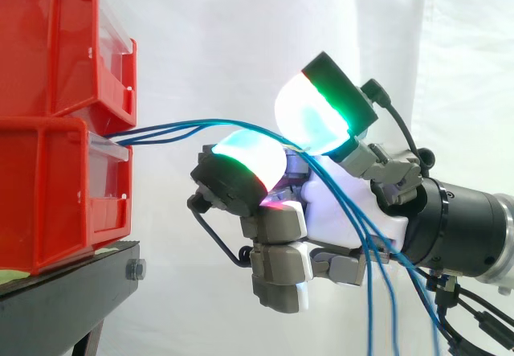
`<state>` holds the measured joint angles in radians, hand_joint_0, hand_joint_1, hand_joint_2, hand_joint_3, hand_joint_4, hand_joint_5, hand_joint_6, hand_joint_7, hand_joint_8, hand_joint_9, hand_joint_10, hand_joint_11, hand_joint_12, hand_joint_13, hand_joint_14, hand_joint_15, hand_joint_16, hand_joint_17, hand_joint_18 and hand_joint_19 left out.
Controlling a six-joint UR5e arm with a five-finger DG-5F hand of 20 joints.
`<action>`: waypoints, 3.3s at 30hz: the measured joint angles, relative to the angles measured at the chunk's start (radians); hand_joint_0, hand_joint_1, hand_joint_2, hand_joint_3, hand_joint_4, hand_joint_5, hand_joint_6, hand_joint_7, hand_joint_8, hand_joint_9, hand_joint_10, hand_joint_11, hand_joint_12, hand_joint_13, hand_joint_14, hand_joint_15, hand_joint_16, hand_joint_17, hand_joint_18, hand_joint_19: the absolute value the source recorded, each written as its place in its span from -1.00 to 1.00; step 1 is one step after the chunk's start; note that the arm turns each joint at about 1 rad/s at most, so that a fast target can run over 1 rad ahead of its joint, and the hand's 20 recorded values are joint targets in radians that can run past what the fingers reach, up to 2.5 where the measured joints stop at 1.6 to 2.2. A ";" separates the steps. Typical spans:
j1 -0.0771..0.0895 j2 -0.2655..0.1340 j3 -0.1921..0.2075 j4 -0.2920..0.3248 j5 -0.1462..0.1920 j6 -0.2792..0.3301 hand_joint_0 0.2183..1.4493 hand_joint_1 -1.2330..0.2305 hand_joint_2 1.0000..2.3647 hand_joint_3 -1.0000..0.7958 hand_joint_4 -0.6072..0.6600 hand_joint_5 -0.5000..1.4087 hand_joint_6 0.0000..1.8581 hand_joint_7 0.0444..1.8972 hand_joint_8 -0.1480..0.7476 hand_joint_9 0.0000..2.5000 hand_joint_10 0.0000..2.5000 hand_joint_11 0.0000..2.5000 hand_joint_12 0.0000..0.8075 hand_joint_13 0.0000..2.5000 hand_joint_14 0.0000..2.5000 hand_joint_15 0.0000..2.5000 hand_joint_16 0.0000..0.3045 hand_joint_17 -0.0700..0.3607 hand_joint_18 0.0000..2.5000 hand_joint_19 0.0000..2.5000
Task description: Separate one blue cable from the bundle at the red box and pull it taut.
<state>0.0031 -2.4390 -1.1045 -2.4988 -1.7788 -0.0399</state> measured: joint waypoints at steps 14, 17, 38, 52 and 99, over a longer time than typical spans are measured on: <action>0.000 0.000 0.001 0.000 -0.001 0.000 -0.46 -0.80 -1.00 -0.44 0.18 -0.62 0.01 0.07 0.28 -0.13 -0.98 -0.17 0.16 -0.07 -0.98 -0.37 -0.57 0.01 -0.13 -0.46; 0.000 0.000 0.001 0.000 -0.003 0.000 -0.51 -0.80 -1.00 -0.44 0.19 -0.62 0.01 0.05 0.30 -0.13 -0.98 -0.17 0.18 -0.07 -0.98 -0.37 -0.56 0.02 -0.13 -0.46; -0.005 0.000 0.002 -0.003 -0.005 0.000 -0.59 -0.31 -1.00 -0.44 0.11 -0.57 -0.06 0.01 0.33 -0.03 -0.98 -0.25 0.23 -0.03 -0.98 -0.40 -0.54 0.06 -0.10 -0.44; -0.006 0.000 0.003 -0.019 -0.007 0.000 -0.33 -0.38 -0.98 -0.24 0.02 -0.61 -0.05 0.18 0.26 -0.03 -0.98 -0.23 0.15 -0.03 -0.98 -0.36 -0.59 -0.02 -0.15 -0.37; -0.006 0.000 0.006 -0.025 -0.012 0.000 -0.26 -0.69 -1.00 -0.44 -0.02 -0.60 -0.01 0.29 0.28 0.05 -0.98 -0.12 0.10 -0.03 -0.98 -0.36 -0.62 -0.07 -0.16 -0.43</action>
<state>-0.0027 -2.4390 -1.0986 -2.5234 -1.7910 -0.0399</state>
